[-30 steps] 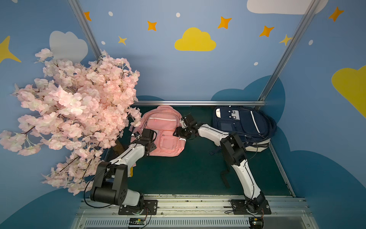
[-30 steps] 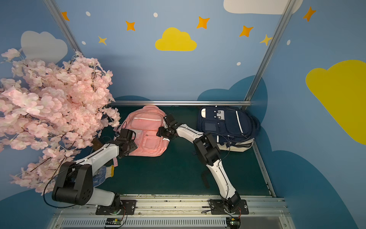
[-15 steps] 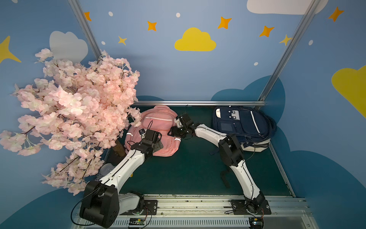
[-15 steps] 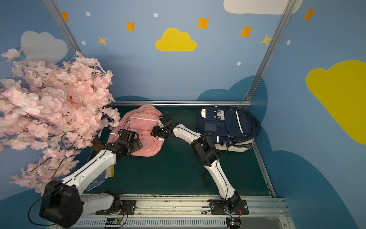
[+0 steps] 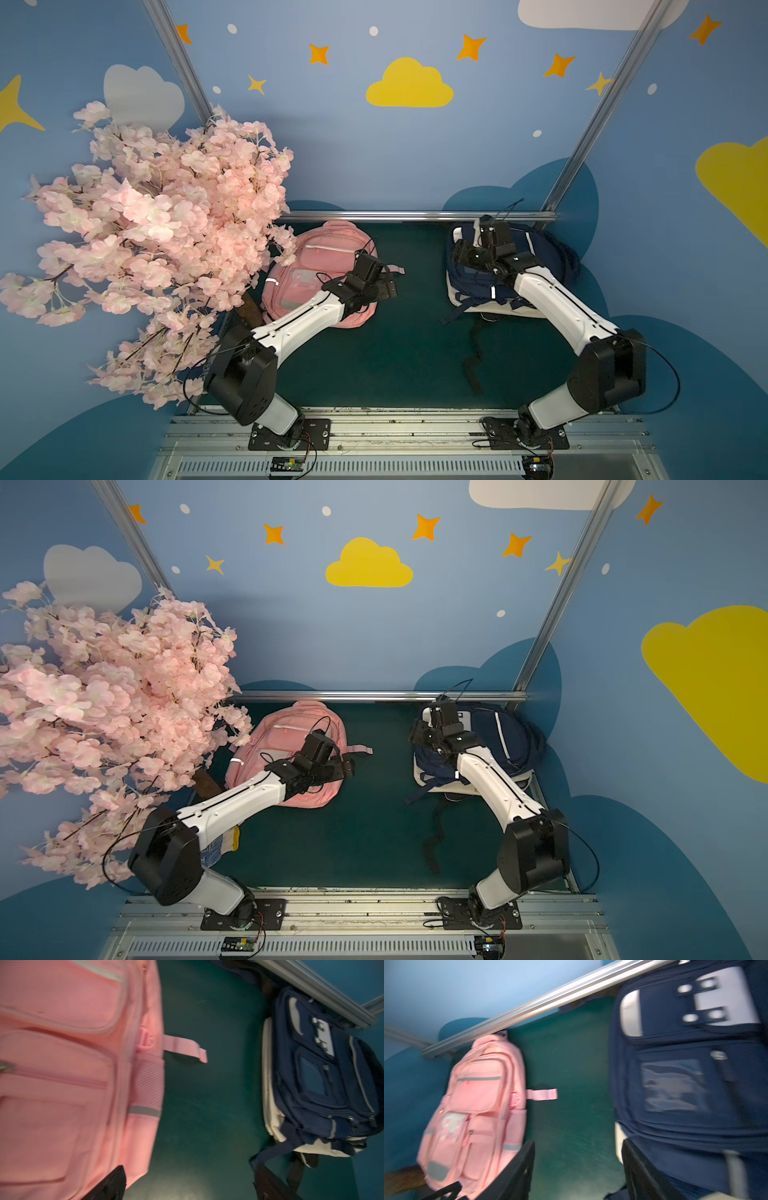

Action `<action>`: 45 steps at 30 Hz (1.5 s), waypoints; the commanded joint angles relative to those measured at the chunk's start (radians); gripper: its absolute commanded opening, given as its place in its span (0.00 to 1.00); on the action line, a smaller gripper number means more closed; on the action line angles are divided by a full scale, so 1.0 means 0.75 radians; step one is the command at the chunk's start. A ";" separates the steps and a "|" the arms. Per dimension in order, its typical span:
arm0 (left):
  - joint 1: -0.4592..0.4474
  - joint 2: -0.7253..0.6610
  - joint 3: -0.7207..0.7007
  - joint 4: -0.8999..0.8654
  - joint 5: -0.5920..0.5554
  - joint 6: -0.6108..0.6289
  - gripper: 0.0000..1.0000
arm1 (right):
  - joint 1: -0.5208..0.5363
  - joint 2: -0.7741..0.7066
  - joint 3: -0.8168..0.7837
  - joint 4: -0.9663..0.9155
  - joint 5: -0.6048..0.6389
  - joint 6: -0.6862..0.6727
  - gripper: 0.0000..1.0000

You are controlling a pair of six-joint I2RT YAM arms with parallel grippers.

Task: Zip up the backpack
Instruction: Move the backpack to the center of the board, then pick up the backpack from the backpack.

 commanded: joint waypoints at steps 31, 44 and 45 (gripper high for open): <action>-0.116 1.570 1.863 -0.198 0.370 0.075 0.57 | -0.862 0.183 -0.243 0.030 0.198 0.151 0.66; -0.115 1.593 1.883 -0.190 0.388 0.086 0.27 | -0.879 0.343 -0.126 0.066 -0.036 0.089 0.15; -0.117 1.590 1.883 -0.192 0.389 0.085 0.25 | -0.875 0.337 -0.125 0.068 -0.025 0.086 0.08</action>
